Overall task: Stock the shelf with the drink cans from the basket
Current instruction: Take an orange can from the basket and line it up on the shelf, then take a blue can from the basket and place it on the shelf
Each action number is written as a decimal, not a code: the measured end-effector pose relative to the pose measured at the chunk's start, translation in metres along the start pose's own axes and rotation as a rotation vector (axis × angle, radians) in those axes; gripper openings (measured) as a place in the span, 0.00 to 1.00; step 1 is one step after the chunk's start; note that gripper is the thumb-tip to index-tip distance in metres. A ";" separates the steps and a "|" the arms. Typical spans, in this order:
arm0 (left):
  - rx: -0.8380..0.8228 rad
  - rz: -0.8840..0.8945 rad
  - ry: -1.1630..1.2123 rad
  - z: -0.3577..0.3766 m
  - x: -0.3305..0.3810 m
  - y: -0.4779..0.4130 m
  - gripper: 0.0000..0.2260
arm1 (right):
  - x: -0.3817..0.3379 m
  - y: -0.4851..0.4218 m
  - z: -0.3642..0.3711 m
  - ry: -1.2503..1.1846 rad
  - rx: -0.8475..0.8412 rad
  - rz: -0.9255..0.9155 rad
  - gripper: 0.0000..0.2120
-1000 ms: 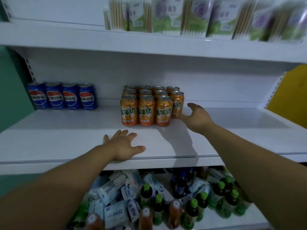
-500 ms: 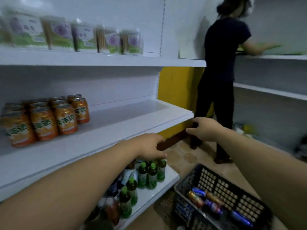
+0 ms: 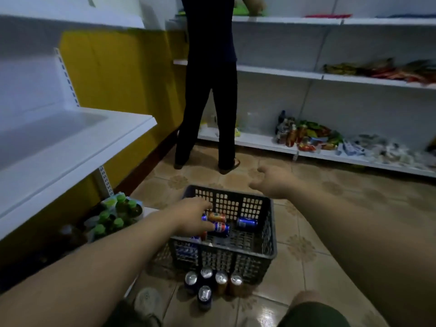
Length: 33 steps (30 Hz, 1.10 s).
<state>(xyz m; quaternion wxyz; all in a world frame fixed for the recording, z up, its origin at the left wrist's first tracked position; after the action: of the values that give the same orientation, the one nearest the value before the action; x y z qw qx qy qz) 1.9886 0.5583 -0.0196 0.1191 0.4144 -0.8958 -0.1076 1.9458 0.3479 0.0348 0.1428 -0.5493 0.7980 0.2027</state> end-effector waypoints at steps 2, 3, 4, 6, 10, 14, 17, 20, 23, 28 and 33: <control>-0.043 -0.006 0.002 0.018 -0.013 -0.023 0.28 | 0.012 -0.014 0.017 -0.019 -0.016 0.042 0.33; -0.073 -0.013 0.005 0.027 -0.019 -0.034 0.27 | 0.018 -0.022 0.026 -0.040 -0.034 0.064 0.33; -0.104 -0.022 0.006 0.037 -0.026 -0.047 0.27 | 0.024 -0.032 0.037 -0.055 -0.054 0.085 0.33; -0.156 -0.047 0.020 0.059 -0.041 -0.072 0.26 | 0.037 -0.053 0.060 -0.048 -0.091 0.120 0.31; -0.231 -0.101 0.046 0.103 -0.072 -0.124 0.28 | 0.061 -0.105 0.113 -0.054 -0.203 0.166 0.30; -0.274 -0.138 0.101 0.145 -0.105 -0.178 0.26 | 0.089 -0.165 0.180 -0.089 -0.318 0.209 0.29; -0.302 -0.173 0.130 0.184 -0.130 -0.220 0.22 | 0.107 -0.210 0.238 -0.144 -0.387 0.235 0.27; -0.334 -0.192 0.155 0.229 -0.151 -0.262 0.22 | 0.122 -0.249 0.305 -0.224 -0.442 0.254 0.23; -0.385 -0.203 0.167 0.274 -0.168 -0.298 0.24 | 0.135 -0.282 0.375 -0.287 -0.526 0.295 0.26; -0.479 -0.193 0.065 0.333 -0.200 -0.347 0.28 | 0.142 -0.322 0.474 -0.414 -0.664 0.329 0.22; -0.517 -0.212 0.000 0.369 -0.222 -0.378 0.31 | 0.133 -0.350 0.542 -0.593 -0.767 0.374 0.25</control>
<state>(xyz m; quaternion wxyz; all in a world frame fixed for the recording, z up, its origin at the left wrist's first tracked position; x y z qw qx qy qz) 2.2871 0.5239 -0.5078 0.2087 0.4619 -0.7901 -0.3447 2.2280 0.3893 -0.5590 0.1124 -0.3293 0.6760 0.6495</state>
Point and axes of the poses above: each hand's wrist, its own y-axis away from the middle knuckle, its own z-axis out of the palm, x = y × z, the point moved 3 cm from there along -y, towards the middle knuckle, and after that the axes turned 8 degrees about -y, right-handed, at the moved point
